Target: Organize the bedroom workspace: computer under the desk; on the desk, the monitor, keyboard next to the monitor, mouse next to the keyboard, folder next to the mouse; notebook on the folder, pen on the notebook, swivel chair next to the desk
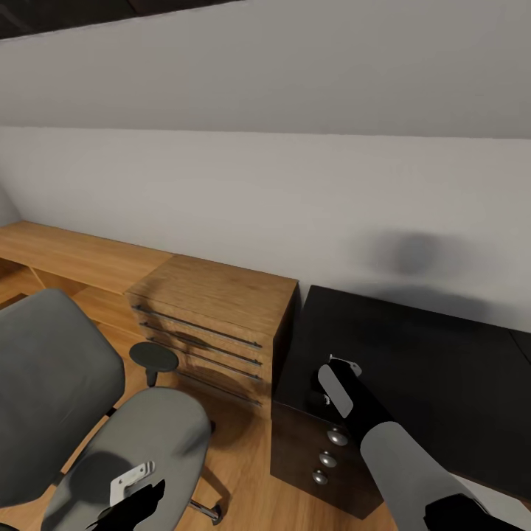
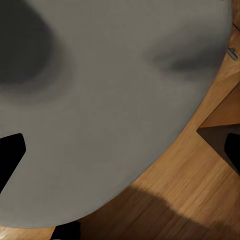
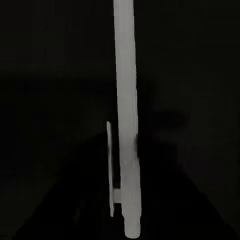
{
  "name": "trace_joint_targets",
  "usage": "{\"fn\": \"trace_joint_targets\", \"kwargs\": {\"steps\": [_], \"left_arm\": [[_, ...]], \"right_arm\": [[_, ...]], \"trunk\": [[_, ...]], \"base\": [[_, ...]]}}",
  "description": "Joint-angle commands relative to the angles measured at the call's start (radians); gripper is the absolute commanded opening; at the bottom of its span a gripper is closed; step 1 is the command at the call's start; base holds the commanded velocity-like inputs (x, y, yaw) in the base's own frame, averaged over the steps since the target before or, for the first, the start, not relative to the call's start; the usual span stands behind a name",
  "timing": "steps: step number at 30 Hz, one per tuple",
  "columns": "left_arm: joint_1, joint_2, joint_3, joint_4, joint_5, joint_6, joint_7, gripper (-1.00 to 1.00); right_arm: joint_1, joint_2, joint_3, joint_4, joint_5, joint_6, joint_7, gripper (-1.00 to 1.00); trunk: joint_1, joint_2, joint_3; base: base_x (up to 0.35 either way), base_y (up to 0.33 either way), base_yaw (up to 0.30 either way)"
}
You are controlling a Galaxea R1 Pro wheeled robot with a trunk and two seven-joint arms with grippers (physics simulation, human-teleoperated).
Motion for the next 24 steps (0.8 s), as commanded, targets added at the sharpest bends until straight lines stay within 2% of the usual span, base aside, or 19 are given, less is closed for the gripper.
{"fn": "trace_joint_targets", "kwargs": {"steps": [1, 19, 24], "left_arm": [[0.000, -0.001, 0.001, -0.002, 0.011, 0.005, 0.005, 1.00], [0.000, 0.000, 0.001, -0.002, 0.011, 0.006, 0.004, 1.00], [0.000, 0.000, 0.001, -0.002, 0.011, 0.006, 0.004, 1.00]], "right_arm": [[-0.001, -0.001, 0.004, -0.001, -0.014, -0.001, -0.011, -1.00], [-0.001, -0.002, 0.004, -0.001, -0.014, 0.000, -0.011, -1.00], [-0.001, -0.002, 0.004, -0.002, -0.014, 0.000, -0.010, -1.00]], "trunk": [[0.000, -0.001, -0.001], [0.000, -0.001, -0.001], [-0.019, 0.034, 0.015]], "base": [[0.000, 0.000, 0.000], [0.000, 0.000, 0.000], [0.000, 0.000, 0.000]]}}
